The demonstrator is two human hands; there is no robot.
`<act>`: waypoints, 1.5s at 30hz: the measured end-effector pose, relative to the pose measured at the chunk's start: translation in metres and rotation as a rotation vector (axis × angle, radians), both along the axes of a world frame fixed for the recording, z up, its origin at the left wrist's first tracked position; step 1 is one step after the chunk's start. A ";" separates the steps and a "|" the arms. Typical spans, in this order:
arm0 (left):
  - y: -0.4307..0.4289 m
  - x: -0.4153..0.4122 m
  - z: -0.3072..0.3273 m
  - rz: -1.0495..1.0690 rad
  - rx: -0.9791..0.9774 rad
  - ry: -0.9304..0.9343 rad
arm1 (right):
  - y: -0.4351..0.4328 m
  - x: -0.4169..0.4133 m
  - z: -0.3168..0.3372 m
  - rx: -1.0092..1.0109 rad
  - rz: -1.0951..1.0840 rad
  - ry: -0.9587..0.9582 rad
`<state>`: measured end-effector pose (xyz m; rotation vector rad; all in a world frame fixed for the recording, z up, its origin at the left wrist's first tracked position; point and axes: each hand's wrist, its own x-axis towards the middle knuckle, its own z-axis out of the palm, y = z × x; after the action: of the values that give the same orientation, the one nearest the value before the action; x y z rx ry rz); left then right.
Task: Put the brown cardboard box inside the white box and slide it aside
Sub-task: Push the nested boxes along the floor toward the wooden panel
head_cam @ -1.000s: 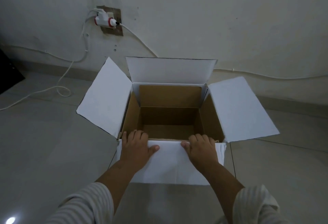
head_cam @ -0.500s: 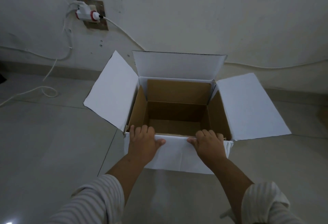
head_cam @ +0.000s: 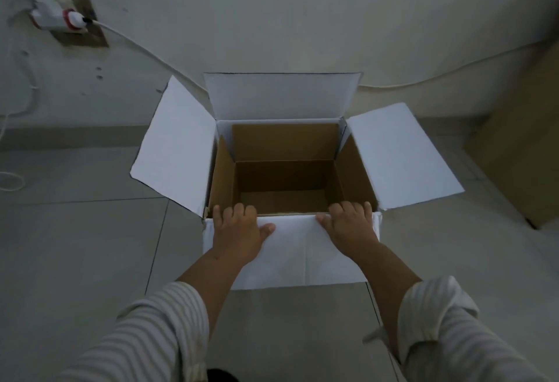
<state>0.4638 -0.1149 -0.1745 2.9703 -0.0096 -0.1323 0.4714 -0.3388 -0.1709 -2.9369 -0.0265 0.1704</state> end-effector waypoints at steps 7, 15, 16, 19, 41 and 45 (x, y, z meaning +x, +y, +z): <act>-0.004 -0.007 -0.002 -0.004 0.036 -0.026 | -0.010 -0.007 -0.007 0.056 0.018 -0.078; -0.039 -0.007 -0.002 0.069 0.096 -0.099 | -0.049 0.000 -0.018 0.087 0.110 -0.272; -0.048 -0.006 -0.001 0.083 0.089 -0.102 | -0.058 0.003 -0.018 0.082 0.127 -0.283; -0.080 -0.003 -0.002 0.123 0.062 -0.102 | -0.090 0.014 -0.018 0.053 0.169 -0.255; -0.329 0.023 -0.005 0.102 0.028 -0.117 | -0.340 0.036 -0.009 -0.035 0.203 -0.210; -0.372 0.040 -0.006 0.077 0.027 -0.125 | -0.384 0.047 -0.011 0.006 0.141 -0.204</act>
<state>0.5034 -0.4872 -0.1810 2.9953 0.0917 0.0634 0.5187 -0.7224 -0.1822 -2.9332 -0.2639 -0.1089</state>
